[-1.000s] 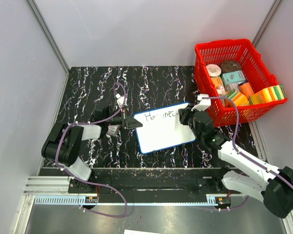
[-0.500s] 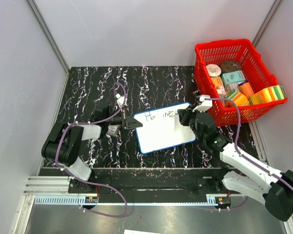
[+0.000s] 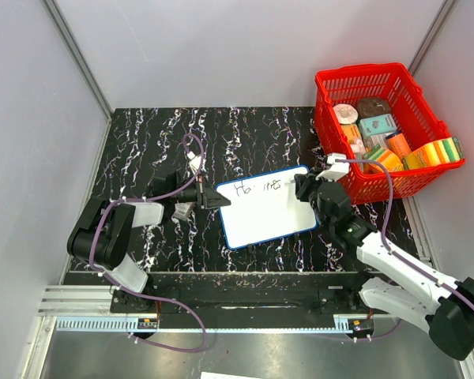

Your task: Write a sentence on the whiteboard

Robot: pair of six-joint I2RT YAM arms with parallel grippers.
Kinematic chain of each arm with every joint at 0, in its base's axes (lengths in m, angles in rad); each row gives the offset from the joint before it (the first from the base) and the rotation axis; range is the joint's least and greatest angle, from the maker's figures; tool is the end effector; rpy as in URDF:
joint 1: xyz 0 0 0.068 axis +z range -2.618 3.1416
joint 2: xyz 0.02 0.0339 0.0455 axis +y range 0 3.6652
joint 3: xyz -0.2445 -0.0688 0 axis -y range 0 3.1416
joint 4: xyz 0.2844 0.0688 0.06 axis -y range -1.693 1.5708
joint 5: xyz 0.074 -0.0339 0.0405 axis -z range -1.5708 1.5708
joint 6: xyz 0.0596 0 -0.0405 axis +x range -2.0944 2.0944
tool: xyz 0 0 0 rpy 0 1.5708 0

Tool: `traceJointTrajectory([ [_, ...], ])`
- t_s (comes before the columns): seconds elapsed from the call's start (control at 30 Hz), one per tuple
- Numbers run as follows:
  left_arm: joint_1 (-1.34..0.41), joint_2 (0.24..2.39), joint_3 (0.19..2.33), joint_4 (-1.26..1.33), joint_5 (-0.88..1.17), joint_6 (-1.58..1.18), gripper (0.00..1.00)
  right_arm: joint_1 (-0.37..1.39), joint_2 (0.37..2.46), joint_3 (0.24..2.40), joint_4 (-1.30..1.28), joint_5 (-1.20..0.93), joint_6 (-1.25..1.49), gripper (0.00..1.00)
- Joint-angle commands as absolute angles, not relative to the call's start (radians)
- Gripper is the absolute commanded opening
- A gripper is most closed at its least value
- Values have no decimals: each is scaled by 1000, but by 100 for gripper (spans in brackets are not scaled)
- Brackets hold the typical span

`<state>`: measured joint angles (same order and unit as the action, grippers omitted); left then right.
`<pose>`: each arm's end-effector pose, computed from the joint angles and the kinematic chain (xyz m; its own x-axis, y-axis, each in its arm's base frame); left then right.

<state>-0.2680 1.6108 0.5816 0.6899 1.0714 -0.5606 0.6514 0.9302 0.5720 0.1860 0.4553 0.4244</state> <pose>0.2991 -0.1364 0.1109 -0.7637 -0.0543 -0.6433 0.6128 0.2523 -0.7488 0.2440 0.1531 0.2442 -0.2065 0.3076 -0.9288 -0.1262 0.9330 0.3370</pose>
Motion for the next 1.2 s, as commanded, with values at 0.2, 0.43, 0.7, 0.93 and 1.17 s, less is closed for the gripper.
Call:
traceJointTrajectory([
  [0.2, -273, 1606, 586, 660, 983, -434, 0, 635, 939, 629, 229, 495, 400, 0],
  [0.43, -273, 1606, 586, 658, 985, -434, 0, 634, 971, 640, 247, 499, 394, 0],
  [0.7, -273, 1606, 588, 660, 986, -436, 0, 634, 1019, 652, 267, 495, 396, 0],
  [0.93, -273, 1606, 588, 660, 986, -434, 0, 632, 1032, 649, 278, 477, 402, 0],
  [1.17, -273, 1608, 588, 660, 985, -436, 0, 630, 1034, 641, 272, 433, 405, 0],
])
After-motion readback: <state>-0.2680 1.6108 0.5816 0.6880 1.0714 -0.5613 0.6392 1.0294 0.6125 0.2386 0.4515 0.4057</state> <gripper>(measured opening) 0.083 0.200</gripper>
